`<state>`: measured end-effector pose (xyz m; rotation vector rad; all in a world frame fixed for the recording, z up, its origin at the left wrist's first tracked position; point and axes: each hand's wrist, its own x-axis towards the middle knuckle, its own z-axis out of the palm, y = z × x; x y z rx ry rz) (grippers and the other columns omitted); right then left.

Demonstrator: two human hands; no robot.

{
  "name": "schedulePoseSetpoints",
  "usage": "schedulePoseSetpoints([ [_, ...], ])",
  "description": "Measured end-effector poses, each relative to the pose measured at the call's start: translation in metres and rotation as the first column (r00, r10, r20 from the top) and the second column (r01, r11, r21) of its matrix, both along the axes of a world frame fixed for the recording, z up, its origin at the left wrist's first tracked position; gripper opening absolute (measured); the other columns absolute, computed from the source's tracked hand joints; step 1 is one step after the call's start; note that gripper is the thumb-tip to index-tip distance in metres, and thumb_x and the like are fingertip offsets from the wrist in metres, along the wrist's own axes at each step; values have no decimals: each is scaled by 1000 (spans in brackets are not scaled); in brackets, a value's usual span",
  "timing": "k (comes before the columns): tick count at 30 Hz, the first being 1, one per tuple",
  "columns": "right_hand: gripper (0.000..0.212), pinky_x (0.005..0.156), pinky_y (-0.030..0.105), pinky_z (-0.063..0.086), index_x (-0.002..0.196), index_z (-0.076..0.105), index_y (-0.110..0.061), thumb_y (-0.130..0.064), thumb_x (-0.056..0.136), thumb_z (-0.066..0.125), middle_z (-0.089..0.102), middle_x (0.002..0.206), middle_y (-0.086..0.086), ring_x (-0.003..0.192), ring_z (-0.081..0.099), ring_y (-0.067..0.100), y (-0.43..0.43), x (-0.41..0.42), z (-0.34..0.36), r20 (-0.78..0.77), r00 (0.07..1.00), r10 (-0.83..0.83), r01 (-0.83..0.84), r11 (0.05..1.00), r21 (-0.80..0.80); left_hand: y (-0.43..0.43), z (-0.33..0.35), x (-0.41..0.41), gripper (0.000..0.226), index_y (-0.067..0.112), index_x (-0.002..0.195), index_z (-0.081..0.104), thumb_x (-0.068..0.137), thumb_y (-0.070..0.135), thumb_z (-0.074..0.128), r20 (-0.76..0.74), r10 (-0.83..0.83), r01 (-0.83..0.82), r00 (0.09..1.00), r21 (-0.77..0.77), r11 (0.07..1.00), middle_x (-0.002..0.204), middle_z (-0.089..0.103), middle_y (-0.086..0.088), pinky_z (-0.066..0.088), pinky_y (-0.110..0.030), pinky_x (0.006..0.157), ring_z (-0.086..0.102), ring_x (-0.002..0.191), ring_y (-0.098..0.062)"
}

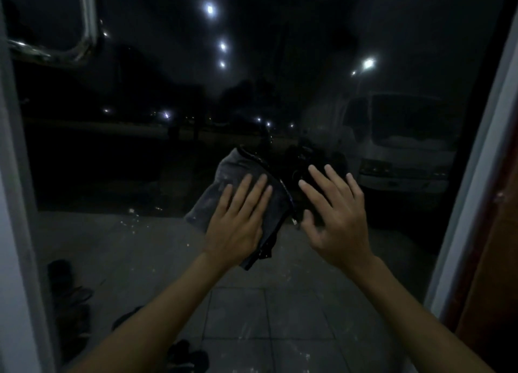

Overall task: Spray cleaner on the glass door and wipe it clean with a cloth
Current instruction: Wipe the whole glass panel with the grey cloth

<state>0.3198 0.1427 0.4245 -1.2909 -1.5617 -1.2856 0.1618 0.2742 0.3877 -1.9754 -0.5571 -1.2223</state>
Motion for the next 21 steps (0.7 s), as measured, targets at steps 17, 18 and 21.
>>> schedulePoseSetpoints([
  [17, 49, 115, 53, 22, 129, 53, -16, -24, 81, 56, 50, 142, 13, 138, 38, 31, 68, -100, 2, 5, 987, 159, -159, 987, 0, 65, 4, -129, 66, 18, 144, 33, 82, 38, 44, 331, 104, -38, 938, -199, 979, 152, 21, -26, 3, -44, 117, 14, 142, -37],
  [18, 49, 115, 53, 22, 129, 52, -17, -25, 81, 55, 50, 142, 13, 138, 38, 31, 72, -105, -1, 8, 988, 156, -156, 988, -7, 70, -4, -140, 64, 16, 142, 36, 82, 38, 43, 383, 111, -27, 917, -217, 976, 151, 18, -28, 3, -45, 117, 14, 141, -39],
  [21, 49, 114, 52, 22, 129, 50, -18, -26, 81, 55, 51, 142, 13, 137, 38, 31, 82, -117, -11, 13, 988, 152, -152, 988, -36, 84, -27, -163, 57, 4, 132, 41, 83, 34, 45, 523, 93, 26, 847, -217, 976, 145, 20, -36, 12, -51, 115, 19, 136, -47],
])
